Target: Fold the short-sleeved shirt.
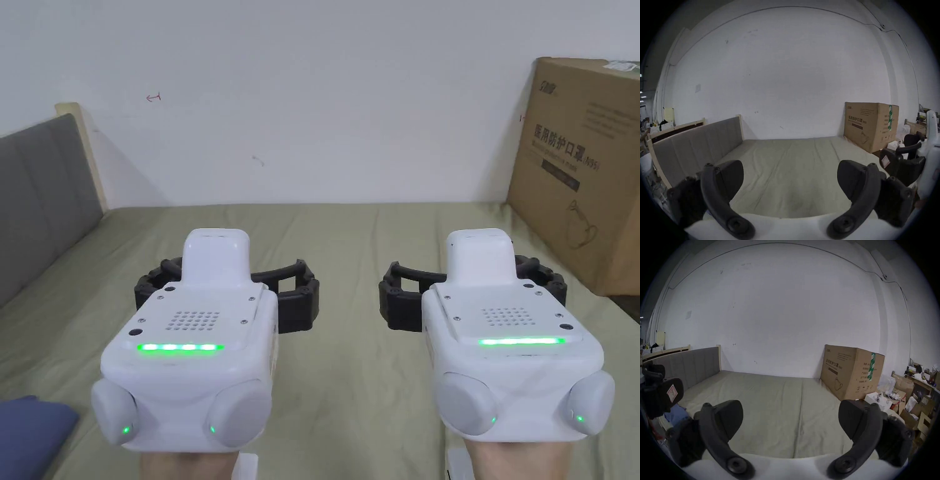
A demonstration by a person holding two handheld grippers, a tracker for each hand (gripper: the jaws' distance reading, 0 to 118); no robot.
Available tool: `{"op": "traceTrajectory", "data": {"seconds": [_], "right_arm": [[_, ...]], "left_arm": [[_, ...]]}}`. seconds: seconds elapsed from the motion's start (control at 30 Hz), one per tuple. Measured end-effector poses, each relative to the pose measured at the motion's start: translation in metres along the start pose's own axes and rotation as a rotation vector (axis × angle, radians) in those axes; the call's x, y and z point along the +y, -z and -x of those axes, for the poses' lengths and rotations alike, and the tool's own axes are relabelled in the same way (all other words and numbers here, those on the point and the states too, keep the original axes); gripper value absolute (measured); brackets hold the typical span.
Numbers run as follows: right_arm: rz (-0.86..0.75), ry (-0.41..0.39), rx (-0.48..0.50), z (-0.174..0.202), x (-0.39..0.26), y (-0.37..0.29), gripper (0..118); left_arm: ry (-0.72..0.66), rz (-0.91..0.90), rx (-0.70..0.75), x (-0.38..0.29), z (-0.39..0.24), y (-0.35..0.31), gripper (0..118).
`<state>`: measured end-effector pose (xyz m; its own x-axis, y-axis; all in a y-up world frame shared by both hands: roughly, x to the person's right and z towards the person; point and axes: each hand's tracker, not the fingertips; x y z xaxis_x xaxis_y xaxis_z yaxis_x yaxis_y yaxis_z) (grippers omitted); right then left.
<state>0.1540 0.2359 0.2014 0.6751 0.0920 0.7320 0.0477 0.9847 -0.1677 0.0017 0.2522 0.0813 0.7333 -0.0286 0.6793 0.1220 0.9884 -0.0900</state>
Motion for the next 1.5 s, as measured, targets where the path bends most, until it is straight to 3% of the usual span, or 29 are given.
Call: {"op": "traceTrajectory", "data": {"seconds": [0.13, 0.2, 0.67, 0.8, 0.9, 1.07, 1.2, 1.5], "right_arm": [[-0.001, 0.027, 0.005, -0.001, 0.0, 0.0, 116], [0.01, 0.018, 0.009, 0.0, -0.001, 0.002, 116], [-0.005, 0.051, 0.024, -0.006, 0.0, 0.001, 116], [-0.02, 0.059, 0.025, -0.009, -0.001, 0.0, 116], [-0.018, 0.066, 0.024, -0.01, -0.001, 0.001, 116], [-0.023, 0.074, 0.018, -0.012, -0.001, 0.001, 116], [-0.024, 0.063, 0.016, -0.013, -0.001, 0.001, 116], [-0.01, 0.068, 0.008, -0.014, -0.002, 0.002, 116]], "left_arm": [[0.063, -0.004, 0.003, -0.002, -0.009, 0.002, 116], [0.06, -0.054, 0.075, -0.003, -0.014, -0.001, 115], [-0.01, 0.035, 0.033, 0.001, -0.001, 0.007, 115], [0.01, 0.037, 0.084, 0.0, -0.001, 0.006, 115], [0.023, 0.035, -0.017, -0.001, 0.005, 0.003, 115], [-0.031, 0.053, -0.041, 0.004, 0.011, 0.002, 115], [-0.021, 0.119, 0.041, 0.009, 0.008, 0.008, 115], [0.033, 0.06, 0.067, 0.003, 0.006, 0.004, 115]]}}
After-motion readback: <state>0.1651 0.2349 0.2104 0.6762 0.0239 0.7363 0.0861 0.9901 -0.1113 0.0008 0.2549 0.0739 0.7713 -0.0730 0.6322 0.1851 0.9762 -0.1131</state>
